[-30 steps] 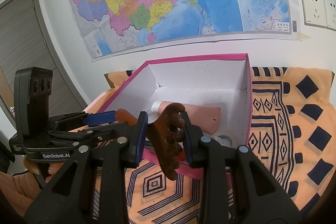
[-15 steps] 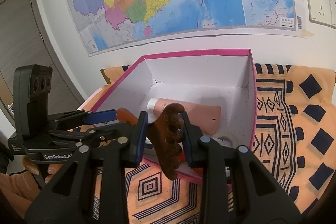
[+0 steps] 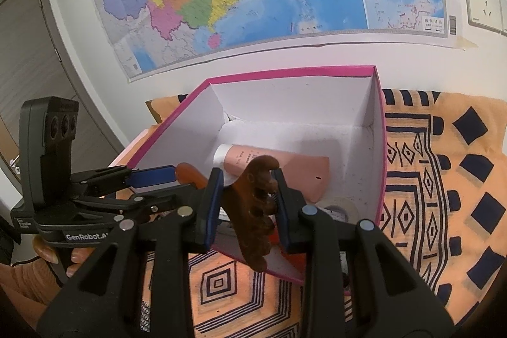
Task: Organize rigid objects
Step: 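Lower the wooden-handled tool into the box and open the right tool, then move the right tool down to the blue-and-white medicine carton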
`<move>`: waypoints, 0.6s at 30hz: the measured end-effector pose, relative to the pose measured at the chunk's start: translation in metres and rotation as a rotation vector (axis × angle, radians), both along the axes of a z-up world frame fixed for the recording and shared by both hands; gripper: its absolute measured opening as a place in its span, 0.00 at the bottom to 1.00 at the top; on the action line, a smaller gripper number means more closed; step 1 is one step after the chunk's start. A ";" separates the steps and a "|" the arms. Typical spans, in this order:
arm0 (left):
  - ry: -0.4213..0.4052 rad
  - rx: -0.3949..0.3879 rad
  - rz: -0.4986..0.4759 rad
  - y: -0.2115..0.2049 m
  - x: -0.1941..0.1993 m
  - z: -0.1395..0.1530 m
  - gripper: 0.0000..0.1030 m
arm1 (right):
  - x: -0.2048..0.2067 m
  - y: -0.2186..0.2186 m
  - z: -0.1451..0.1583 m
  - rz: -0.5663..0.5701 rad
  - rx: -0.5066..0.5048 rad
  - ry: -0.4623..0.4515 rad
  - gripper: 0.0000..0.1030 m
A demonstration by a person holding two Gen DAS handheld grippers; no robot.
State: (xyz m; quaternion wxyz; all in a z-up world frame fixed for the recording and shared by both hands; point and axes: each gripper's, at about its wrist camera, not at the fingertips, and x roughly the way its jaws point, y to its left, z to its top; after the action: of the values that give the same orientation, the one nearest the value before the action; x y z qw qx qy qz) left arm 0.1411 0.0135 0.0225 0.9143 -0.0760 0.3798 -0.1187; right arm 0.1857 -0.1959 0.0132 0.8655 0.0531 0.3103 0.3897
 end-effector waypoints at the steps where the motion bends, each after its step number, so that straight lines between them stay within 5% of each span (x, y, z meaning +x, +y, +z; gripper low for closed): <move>1: 0.002 0.002 -0.003 -0.001 0.001 -0.001 0.55 | 0.001 0.000 -0.001 -0.001 -0.003 0.002 0.32; 3: 0.006 -0.013 -0.022 -0.002 0.002 -0.001 0.53 | 0.004 0.003 -0.003 0.007 -0.011 0.010 0.25; 18: -0.028 0.019 -0.019 -0.003 -0.007 -0.003 0.53 | 0.012 0.006 -0.018 -0.032 -0.063 0.021 0.23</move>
State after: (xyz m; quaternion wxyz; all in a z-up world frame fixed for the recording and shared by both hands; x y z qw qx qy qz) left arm 0.1338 0.0103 0.0194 0.9190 -0.0619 0.3687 -0.1250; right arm 0.1973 -0.1895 -0.0051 0.8696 0.0348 0.3305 0.3651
